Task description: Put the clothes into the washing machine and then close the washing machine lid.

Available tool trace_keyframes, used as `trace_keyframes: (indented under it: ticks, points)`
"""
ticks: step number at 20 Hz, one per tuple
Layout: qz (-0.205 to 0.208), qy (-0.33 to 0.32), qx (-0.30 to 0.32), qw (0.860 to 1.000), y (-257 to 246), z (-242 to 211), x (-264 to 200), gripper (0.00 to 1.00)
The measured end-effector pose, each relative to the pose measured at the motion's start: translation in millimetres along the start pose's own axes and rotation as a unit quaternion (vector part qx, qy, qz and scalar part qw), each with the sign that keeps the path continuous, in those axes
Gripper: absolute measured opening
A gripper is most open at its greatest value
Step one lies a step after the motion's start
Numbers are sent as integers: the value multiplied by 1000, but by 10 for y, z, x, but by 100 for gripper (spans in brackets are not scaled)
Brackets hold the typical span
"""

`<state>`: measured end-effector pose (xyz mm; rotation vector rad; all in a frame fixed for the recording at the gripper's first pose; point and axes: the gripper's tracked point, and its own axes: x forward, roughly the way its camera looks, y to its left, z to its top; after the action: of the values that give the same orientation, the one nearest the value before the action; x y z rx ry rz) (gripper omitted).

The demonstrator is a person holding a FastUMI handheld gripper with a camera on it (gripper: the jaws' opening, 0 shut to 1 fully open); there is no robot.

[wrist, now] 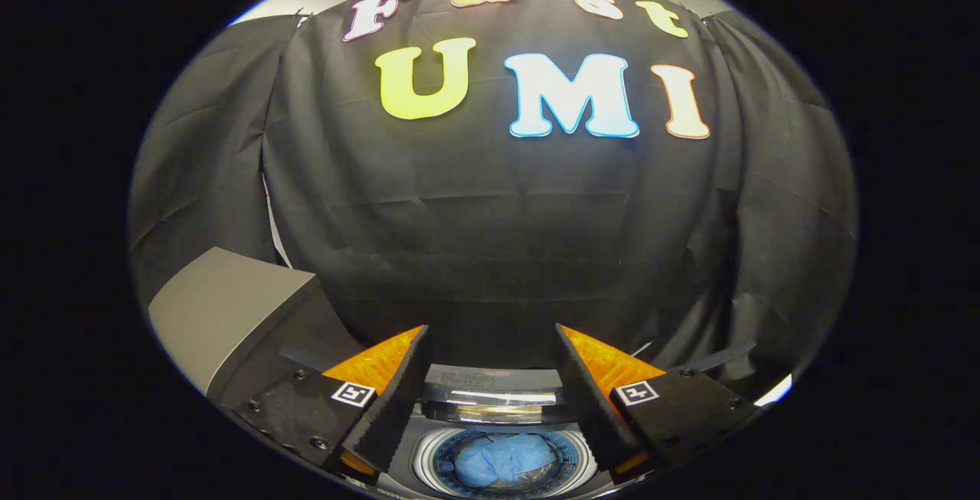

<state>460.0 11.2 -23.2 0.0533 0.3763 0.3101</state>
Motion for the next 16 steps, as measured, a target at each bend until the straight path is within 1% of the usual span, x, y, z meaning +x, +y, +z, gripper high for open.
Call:
trace_keyframes:
  ticks: [4,7,11,14,16]
  points:
    - [0,-27,4,1000,28,-96,-171,98]
    - [-6,-42,5,999,43,-265,-358,98]
    - [-20,-46,19,999,85,-618,-652,96]
    - [-33,-42,-4,999,144,-997,-952,98]
    - [-35,-52,-16,998,221,-1194,-1185,98]
